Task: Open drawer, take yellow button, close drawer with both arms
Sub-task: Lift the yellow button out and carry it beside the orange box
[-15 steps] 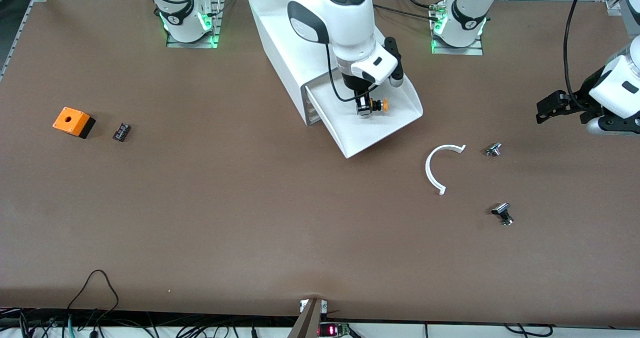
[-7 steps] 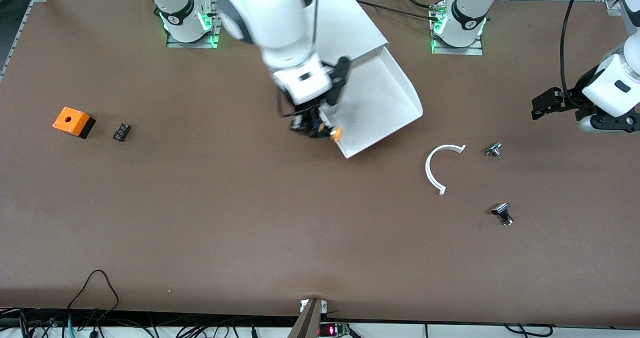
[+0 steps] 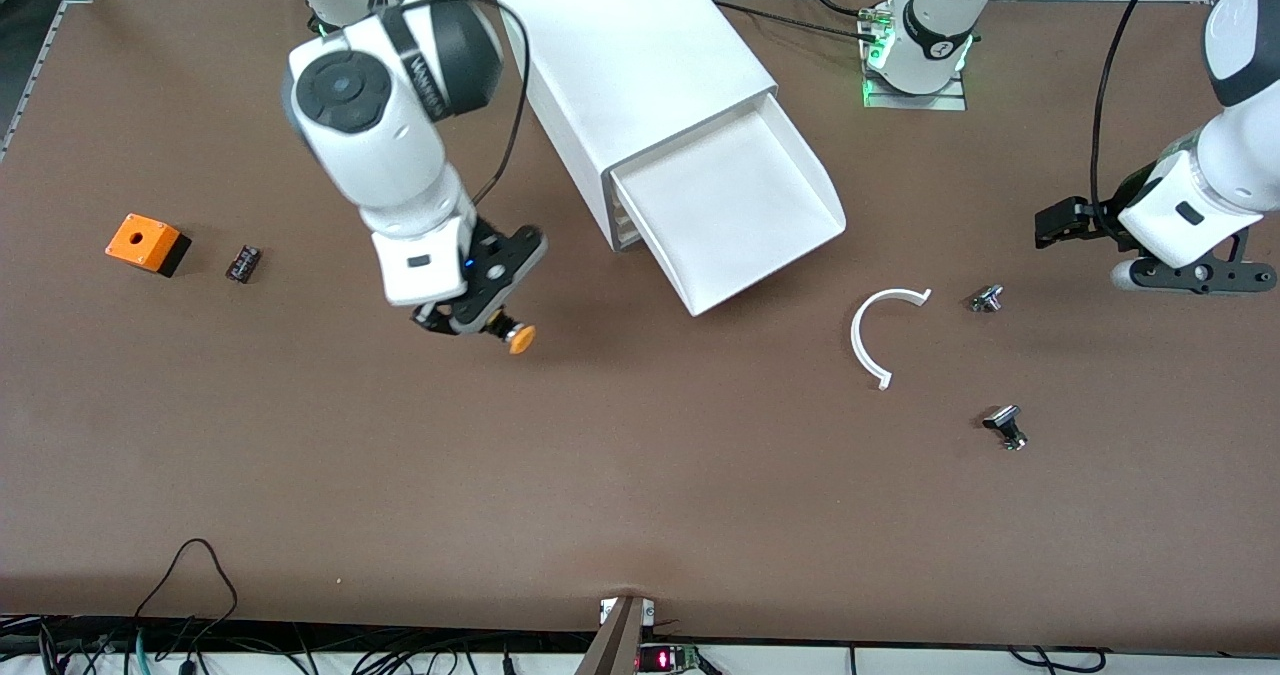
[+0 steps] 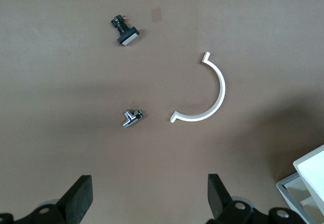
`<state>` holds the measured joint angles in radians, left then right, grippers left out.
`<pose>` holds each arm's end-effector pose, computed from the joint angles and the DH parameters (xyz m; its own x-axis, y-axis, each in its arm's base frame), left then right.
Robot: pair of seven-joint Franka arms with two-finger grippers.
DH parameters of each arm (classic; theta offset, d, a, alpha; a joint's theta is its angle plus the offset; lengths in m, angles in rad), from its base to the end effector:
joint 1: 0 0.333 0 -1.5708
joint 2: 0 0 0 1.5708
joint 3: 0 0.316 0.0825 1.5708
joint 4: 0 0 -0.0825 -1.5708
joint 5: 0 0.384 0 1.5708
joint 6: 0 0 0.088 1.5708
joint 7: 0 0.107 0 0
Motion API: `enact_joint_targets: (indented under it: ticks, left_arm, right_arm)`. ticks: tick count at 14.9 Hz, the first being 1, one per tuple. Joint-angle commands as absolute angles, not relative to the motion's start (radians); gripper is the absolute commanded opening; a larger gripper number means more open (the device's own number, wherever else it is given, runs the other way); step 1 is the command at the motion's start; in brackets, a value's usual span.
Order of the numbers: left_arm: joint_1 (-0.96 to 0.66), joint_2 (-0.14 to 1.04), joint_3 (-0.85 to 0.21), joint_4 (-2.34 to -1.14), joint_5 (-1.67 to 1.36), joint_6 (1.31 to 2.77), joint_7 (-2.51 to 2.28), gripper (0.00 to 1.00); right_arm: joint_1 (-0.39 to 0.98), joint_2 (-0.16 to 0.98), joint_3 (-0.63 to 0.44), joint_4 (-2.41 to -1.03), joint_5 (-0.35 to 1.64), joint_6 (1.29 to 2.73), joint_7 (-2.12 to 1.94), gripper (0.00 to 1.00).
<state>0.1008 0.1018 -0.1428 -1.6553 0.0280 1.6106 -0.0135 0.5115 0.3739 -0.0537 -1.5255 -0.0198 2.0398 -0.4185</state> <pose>0.5778 -0.0181 0.5308 0.9890 -0.0305 -0.1448 -0.0331 -0.9993 -0.0150 0.6122 0.3059 0.4579 0.6221 0.7748 0.1125 0.7699 -0.6315 0.0920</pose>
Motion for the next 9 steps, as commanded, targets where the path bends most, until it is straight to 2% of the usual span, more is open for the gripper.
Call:
enact_joint_targets:
  ticks: [1,7,9]
  left_arm:
    - [0.097,0.1,-0.144,-1.657,0.041,1.595,-0.018,1.0]
    - [0.083,0.162,-0.158,-1.66,-0.095,1.614,-0.189,1.0]
    - [0.074,0.173,-0.216,-1.693,-0.086,1.658,-0.343,1.0]
  right_arm:
    - [0.419,0.316,-0.04,-1.656,-0.012,2.082,-0.332,0.25]
    - [0.224,0.319,-0.037,-1.81,-0.017,2.104,-0.235,0.26]
    - [0.167,0.31,-0.035,-1.894,-0.017,2.153,-0.241,0.26]
